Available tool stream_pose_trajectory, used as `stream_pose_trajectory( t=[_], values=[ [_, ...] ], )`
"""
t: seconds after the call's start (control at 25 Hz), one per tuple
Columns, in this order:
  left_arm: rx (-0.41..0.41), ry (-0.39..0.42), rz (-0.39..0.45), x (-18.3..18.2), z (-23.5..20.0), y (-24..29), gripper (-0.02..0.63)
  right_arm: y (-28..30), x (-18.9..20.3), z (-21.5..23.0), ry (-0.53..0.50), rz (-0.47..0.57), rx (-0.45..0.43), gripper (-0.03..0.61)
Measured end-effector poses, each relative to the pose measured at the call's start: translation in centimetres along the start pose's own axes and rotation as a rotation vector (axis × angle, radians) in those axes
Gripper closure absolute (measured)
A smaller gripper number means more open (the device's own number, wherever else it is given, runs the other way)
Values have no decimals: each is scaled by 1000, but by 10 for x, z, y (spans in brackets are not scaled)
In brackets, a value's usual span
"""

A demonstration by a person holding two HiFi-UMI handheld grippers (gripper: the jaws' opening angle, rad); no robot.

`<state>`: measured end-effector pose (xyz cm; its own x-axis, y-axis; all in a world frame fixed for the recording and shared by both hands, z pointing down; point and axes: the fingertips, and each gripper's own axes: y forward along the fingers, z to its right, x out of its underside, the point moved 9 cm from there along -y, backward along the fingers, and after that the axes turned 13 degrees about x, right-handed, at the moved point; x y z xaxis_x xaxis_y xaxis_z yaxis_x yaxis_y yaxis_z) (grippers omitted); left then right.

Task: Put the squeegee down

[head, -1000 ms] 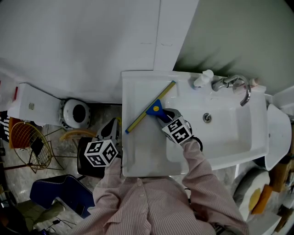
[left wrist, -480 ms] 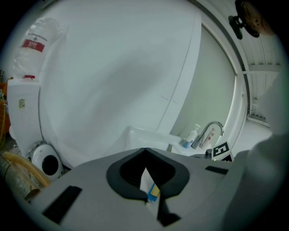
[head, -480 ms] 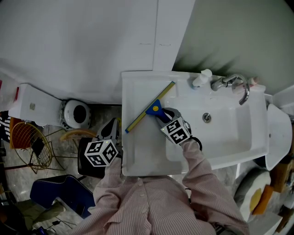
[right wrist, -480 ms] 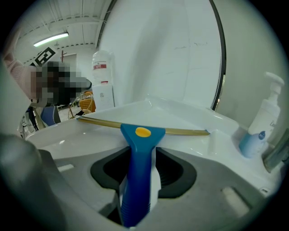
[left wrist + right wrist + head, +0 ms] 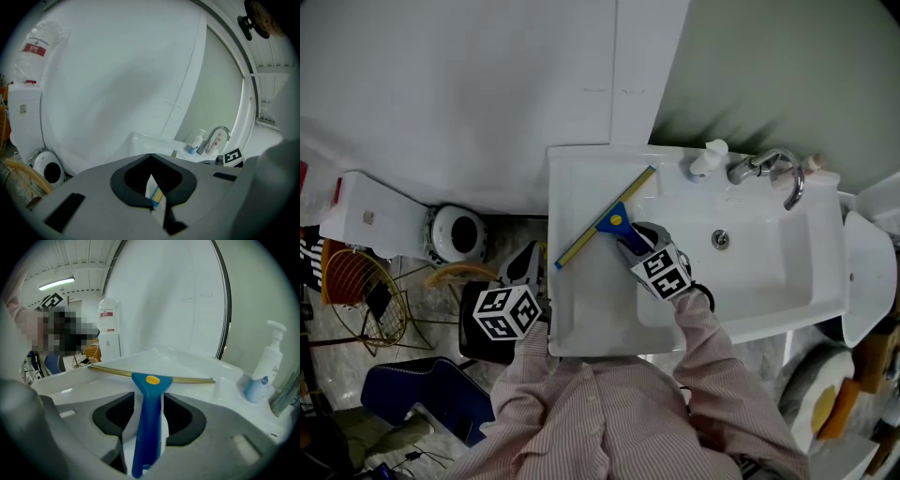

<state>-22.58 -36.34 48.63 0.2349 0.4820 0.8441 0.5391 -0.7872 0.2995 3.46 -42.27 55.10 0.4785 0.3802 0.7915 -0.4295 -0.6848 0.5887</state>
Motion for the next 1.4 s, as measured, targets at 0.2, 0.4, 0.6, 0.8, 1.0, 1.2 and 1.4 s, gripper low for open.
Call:
stream_pose_trajectory(
  t=[0.2, 0.4, 0.6, 0.8, 1.0, 1.2, 1.4],
  values=[
    [22, 13, 4, 0, 7, 0, 616, -19, -9, 6, 34, 73, 52, 399],
    [80, 52, -2, 0, 21, 2, 615, -42, -17, 13, 101, 146, 84, 434],
    [181, 119, -6, 1, 45, 2, 617, -70, -24, 17, 193, 220, 130, 517],
    [232, 166, 17, -5, 62, -1, 615, -98, -31, 21, 307, 291, 153, 563],
    [257, 199, 45, -12, 71, -6, 615, -120, -36, 24, 383, 344, 160, 571],
    [273, 212, 71, -14, 78, -9, 617, -137, -37, 28, 444, 390, 175, 571],
    [271, 223, 105, -20, 83, -14, 616, -152, -39, 29, 479, 437, 186, 572]
  ],
)
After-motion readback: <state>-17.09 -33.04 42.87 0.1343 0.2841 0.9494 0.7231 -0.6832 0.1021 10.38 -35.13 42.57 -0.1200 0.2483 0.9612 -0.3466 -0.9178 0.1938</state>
